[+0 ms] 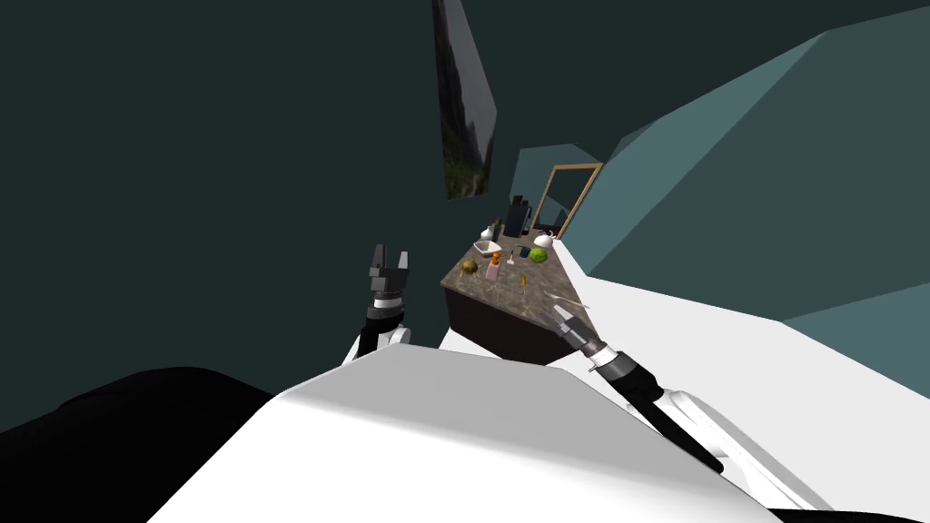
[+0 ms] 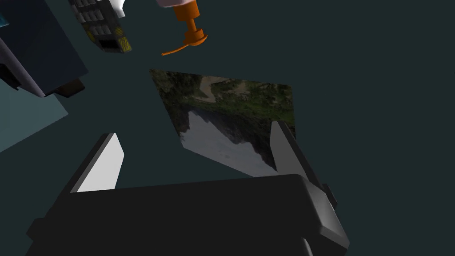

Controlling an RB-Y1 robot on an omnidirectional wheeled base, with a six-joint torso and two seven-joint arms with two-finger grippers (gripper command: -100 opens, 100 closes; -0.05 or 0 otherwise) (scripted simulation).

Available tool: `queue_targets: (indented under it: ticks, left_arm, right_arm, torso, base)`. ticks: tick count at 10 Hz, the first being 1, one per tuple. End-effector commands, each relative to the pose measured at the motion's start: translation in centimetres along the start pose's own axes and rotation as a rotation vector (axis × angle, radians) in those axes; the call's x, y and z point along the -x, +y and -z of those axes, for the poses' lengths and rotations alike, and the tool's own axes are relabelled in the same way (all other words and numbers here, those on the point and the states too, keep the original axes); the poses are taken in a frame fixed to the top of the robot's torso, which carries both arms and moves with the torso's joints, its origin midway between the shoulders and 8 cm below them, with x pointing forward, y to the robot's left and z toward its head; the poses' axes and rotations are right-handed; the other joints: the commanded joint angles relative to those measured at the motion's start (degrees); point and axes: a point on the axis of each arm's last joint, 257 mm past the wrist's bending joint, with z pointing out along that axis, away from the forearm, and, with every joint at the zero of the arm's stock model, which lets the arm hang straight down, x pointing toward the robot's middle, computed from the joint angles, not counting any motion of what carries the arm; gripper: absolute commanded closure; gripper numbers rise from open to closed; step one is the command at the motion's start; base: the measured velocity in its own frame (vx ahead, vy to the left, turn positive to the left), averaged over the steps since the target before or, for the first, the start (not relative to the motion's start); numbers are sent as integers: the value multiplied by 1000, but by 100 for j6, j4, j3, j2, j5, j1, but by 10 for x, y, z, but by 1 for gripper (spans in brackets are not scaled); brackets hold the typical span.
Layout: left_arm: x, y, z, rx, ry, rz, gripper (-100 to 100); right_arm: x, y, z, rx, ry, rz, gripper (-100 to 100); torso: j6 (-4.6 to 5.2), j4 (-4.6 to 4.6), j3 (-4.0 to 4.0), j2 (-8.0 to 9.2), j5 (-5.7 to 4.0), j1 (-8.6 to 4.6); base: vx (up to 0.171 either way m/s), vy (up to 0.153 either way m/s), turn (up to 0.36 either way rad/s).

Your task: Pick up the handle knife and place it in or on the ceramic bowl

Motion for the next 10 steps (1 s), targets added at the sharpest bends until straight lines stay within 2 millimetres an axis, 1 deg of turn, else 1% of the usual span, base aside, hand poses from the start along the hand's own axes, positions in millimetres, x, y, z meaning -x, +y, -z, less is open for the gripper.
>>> queue_targets:
  ticks: [1,2,3,4,5,6,7,8,9,10]
  left_arm:
    - [0,0,0,0,0,0,0]
    - [0,0,0,0,0,0,0]
    - [0,0,0,0,0,0,0]
    - [0,0,0,0,0,0,0]
    - [0,0,0,0,0,0,0]
    - [0,0,0,0,0,0,0]
    - [0,0,0,0,0,0,0]
    - [0,0,0,0,0,0,0]
    - [0,0,0,0,0,0,0]
    - [0,0,0,0,0,0,0]
  right_arm:
    - [-1,1,-7,37,33,86,-100]
    - [1,1,-13,69,54,151,-100]
    - [-2,1,-12,71,67,168,-100]
    - [-2,1,-17,102,92,239,-100]
    - [-4,1,-17,103,99,250,-100]
    - [-5,-1,-21,134,128,325,-100]
    - [-6,-1,-21,134,133,333,-100]
    - [-8,-3,-25,164,163,409,-100]
    - [-9,-4,-24,165,169,417,-100]
    - [-11,-7,-27,193,200,493,-100]
  torso:
    - [0,0,0,0,0,0]
    - [-1,0,0,0,0,-4]
    - [-2,0,-1,-2,-1,-6]
    - [0,0,-1,-1,-1,-1]
    - [-3,-1,-2,-4,0,1]
    - [1,0,0,0,0,1]
    - [-1,0,-1,-1,0,0]
    - [1,0,-1,-1,0,3]
    - [-1,0,-1,-1,0,-2]
    - [1,0,1,1,-1,-4]
  base:
    - [-5,-32,47]
    - [0,-36,99]
    - [0,-24,66]
    - [7,-17,106]
    - [-3,-22,42]
    - [-1,-22,61]
    - [2,-16,67]
    - [-1,-29,92]
    - [-8,-38,63]
    - [3,-37,155]
